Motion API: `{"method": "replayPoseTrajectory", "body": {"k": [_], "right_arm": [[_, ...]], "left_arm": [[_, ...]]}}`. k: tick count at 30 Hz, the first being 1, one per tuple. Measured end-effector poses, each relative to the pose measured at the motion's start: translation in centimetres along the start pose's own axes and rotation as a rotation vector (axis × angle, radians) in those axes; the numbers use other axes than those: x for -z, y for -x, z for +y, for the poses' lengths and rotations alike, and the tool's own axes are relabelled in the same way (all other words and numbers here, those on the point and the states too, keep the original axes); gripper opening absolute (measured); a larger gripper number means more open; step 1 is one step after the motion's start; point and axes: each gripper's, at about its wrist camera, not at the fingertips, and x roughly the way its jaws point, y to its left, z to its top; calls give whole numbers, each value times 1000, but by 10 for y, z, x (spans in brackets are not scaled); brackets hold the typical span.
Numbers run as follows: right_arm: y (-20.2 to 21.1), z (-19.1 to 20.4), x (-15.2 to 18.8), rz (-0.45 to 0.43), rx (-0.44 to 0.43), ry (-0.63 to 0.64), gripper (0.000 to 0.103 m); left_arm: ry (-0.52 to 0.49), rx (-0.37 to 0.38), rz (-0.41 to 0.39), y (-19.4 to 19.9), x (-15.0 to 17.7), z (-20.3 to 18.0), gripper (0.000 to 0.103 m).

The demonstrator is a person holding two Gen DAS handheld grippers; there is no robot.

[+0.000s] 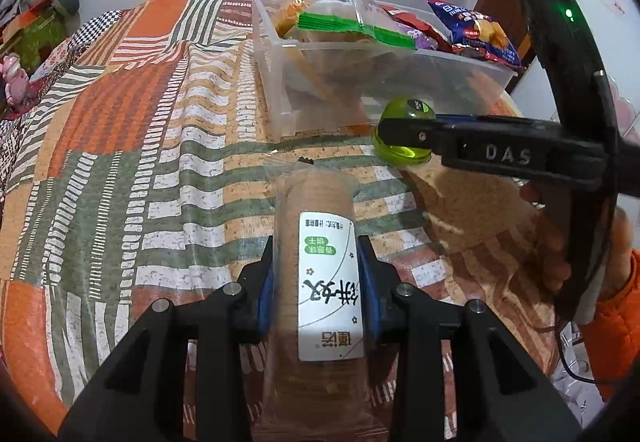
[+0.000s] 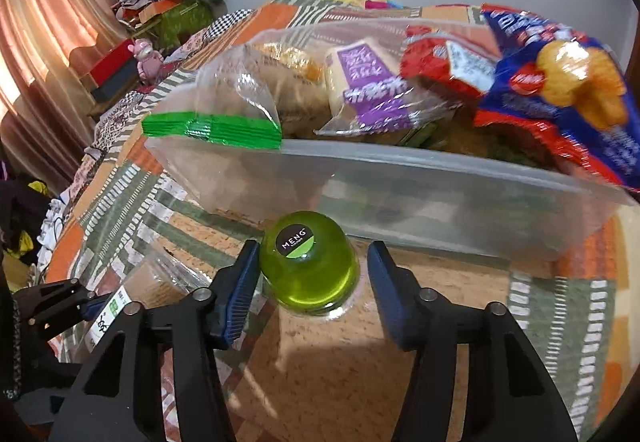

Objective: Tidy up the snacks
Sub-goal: 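Grasp the round cracker roll with left tool while right tool grasps the green jelly cup, then place the cracker roll and green jelly cup into the clear box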

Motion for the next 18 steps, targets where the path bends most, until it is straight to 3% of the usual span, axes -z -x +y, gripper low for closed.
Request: {"method": "replayPoseTrajectory", "body": {"k": [9,18], "right_arm": [[32,-1,12,-67,18,18,44],[88,-13,2,-205,23,5,44]], "left_arm": [[2,2,-68,29,-25,-7,36],[-19,20,-175,63,-71,-26,36]]}}
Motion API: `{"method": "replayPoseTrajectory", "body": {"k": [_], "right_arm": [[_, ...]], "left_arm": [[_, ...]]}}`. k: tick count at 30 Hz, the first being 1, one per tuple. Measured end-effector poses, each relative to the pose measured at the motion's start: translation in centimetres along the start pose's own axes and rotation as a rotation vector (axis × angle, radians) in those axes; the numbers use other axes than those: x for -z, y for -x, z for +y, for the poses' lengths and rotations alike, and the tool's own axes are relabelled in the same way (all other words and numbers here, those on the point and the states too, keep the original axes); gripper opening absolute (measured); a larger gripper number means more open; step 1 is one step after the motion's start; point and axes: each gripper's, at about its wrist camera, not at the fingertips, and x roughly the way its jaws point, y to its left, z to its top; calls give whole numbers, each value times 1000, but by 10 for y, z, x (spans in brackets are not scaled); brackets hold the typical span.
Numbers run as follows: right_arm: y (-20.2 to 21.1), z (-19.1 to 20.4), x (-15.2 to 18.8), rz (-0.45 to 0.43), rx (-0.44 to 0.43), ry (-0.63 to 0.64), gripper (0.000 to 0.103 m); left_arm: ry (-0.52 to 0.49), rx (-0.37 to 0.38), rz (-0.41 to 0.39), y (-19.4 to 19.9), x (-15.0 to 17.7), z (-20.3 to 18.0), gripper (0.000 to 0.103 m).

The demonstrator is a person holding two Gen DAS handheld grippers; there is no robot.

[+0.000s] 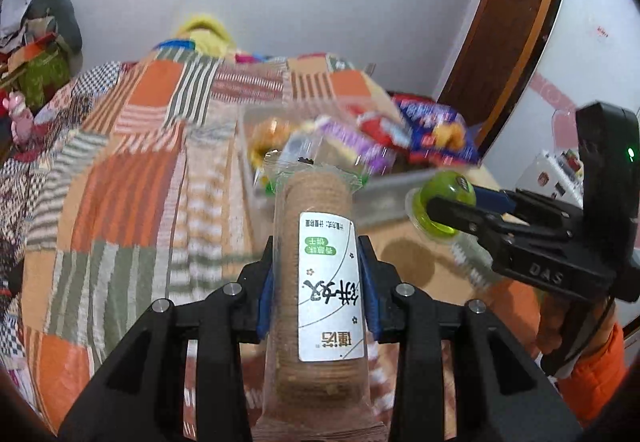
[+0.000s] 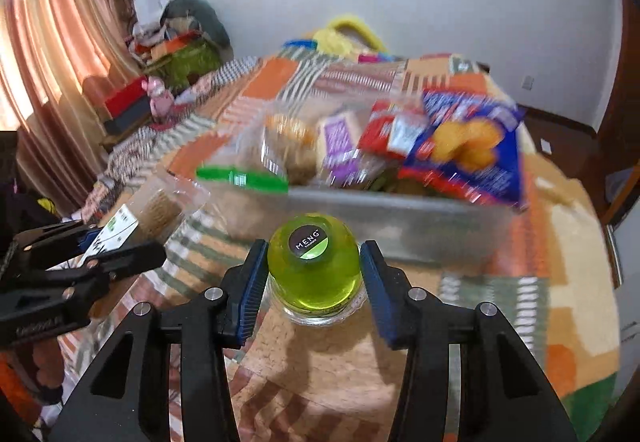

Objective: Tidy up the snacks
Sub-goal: 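Place the cracker roll and green jelly cup into the clear box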

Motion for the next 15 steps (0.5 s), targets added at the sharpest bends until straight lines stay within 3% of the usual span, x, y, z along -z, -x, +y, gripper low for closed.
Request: {"method": "replayPoseTrajectory", "body": {"k": [8,15], "right_arm": [[12,-15,-34,-92,33,-20,44],[-8,-21,-51,-84,48,-23,44]], "left_arm": [[-4,37,-50,-14,-57,-16,36],[4,28,-25,-57,-93,-22,36]]}}
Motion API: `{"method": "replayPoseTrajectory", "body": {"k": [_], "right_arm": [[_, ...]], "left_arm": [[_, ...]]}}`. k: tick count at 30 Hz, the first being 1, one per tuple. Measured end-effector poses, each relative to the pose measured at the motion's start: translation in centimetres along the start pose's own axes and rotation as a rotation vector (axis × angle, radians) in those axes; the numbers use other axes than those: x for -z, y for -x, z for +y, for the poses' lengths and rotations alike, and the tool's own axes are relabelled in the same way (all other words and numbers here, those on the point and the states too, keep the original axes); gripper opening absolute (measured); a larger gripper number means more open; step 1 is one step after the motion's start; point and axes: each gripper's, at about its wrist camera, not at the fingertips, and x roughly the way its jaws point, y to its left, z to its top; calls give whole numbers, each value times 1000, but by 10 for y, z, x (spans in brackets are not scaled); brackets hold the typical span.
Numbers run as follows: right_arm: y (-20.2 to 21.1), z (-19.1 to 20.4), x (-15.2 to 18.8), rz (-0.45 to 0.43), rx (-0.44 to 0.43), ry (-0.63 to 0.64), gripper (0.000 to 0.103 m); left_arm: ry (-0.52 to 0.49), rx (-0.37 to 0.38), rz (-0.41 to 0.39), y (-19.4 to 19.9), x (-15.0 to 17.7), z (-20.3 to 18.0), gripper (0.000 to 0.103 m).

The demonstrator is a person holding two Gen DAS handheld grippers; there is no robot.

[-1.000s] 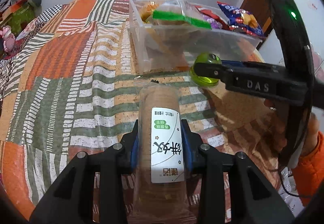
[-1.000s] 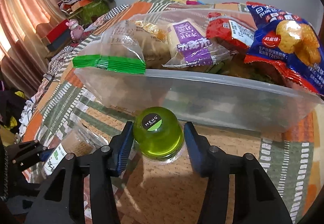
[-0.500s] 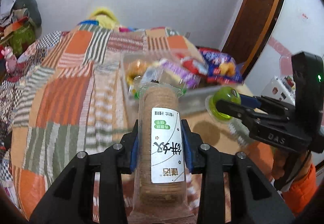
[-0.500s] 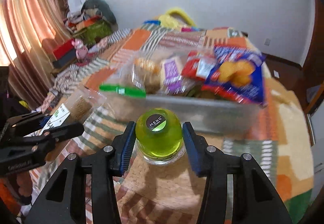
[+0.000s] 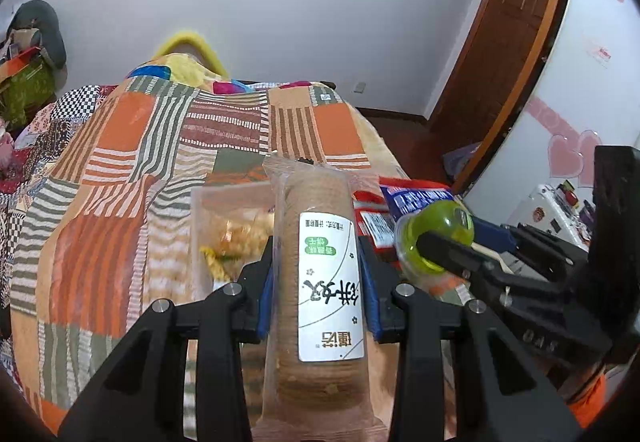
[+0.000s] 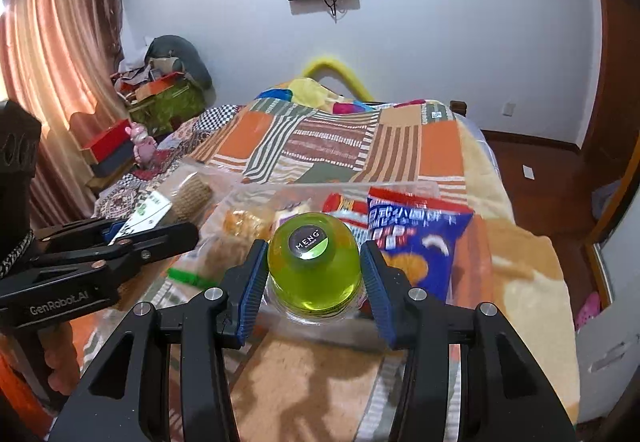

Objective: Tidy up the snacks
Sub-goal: 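Place the cracker roll and green jelly cup into the clear box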

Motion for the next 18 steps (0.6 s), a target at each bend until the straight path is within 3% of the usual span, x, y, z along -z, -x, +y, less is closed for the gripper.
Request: {"method": "replayPoseTrajectory", "body": {"k": [7,12,18], "right_arm": [[-13,-6,-6,27,0,-24,45],[5,-7,-9,-16,10,-14,46],[34,-6,-9,-61,5,-16,45]], "left_arm": [[-3,-40,50,-37,-18,0,36],[5,-27,-14,-17,-21,1,38],[-47,-64,-75,24,-10,-10,38]]}}
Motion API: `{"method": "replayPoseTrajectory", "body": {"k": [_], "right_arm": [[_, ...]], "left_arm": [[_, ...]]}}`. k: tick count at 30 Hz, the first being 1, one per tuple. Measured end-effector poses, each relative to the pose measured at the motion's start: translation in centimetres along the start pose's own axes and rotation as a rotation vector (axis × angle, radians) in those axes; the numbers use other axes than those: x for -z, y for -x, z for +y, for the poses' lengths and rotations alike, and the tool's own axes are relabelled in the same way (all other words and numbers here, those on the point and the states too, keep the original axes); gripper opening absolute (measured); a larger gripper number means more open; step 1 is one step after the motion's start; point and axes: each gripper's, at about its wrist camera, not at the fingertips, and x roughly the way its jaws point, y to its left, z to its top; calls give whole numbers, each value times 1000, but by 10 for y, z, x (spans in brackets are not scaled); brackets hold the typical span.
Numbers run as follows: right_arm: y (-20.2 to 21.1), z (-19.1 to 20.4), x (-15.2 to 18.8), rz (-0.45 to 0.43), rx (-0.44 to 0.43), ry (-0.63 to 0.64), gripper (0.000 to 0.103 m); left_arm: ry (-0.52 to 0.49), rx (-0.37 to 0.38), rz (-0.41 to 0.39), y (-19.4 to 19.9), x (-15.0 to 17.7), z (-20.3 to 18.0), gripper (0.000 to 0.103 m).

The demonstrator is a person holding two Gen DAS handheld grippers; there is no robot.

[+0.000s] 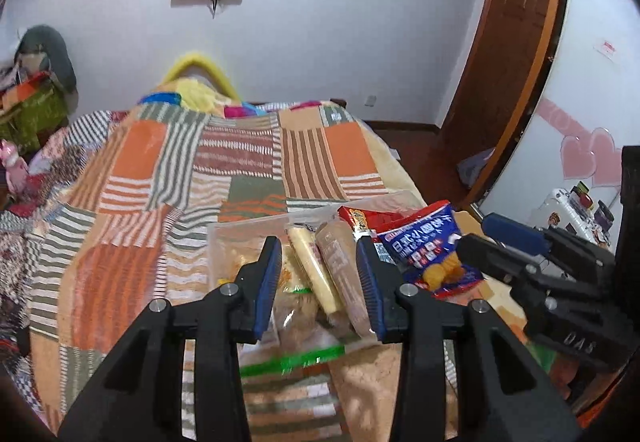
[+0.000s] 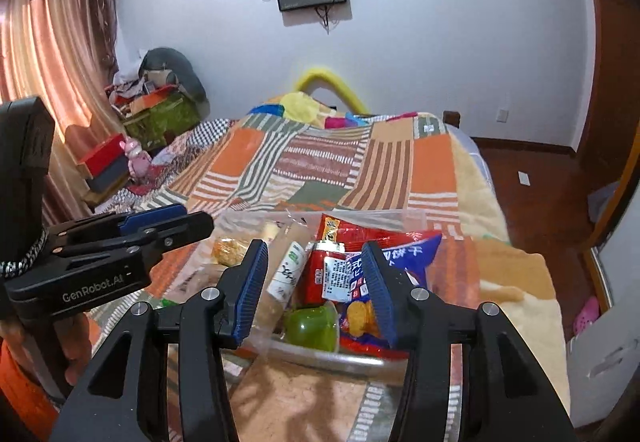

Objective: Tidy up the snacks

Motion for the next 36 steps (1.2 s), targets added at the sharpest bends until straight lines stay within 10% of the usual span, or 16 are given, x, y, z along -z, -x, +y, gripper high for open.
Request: {"method": "replayPoseTrajectory", "body": {"k": [11,15,24,36], "right_arm": [[90,24,-6,-160,14,45,45],[115,32,-6,-223,6,41,47],[132,39,2,-299,43,24,81],[139,50,12,-333,93,51,103]], "left_arm": [[-39,0,-213,126,14,-22,39],[-43,-22,-269,157,21,-28,55],[-56,-79,-345,193,40,-37,90],[-47,-86,-381,203,51,-34,101]]}}
